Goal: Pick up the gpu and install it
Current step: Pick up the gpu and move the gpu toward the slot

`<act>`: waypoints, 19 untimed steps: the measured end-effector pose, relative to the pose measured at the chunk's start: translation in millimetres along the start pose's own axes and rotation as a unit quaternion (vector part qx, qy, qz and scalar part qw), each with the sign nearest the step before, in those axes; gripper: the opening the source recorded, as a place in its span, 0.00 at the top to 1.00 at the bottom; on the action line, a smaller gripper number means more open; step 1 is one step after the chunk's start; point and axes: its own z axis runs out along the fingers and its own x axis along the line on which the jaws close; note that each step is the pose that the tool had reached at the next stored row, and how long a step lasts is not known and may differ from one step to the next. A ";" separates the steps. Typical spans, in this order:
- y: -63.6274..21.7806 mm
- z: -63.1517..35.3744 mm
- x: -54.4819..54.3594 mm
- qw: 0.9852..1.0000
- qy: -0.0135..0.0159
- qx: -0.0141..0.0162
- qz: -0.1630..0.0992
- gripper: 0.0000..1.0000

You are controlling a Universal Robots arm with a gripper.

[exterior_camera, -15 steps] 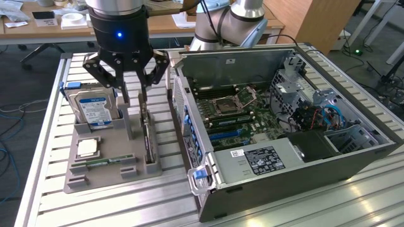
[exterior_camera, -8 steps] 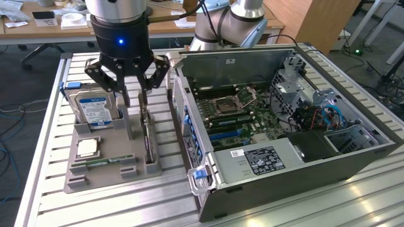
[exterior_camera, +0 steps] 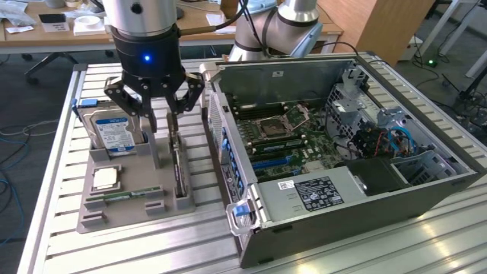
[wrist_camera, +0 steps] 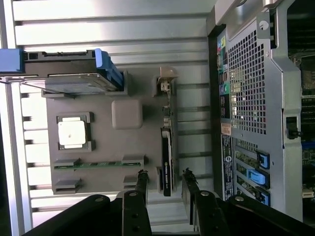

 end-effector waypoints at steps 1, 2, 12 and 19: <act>0.0 0.3 0.0 1.000 0.000 0.000 0.000 0.58; 0.0 0.4 0.0 1.000 0.000 0.000 0.000 0.58; -0.1 4.8 0.1 1.000 0.000 0.000 0.000 0.58; -0.3 10.3 0.2 1.000 0.000 0.000 0.000 0.58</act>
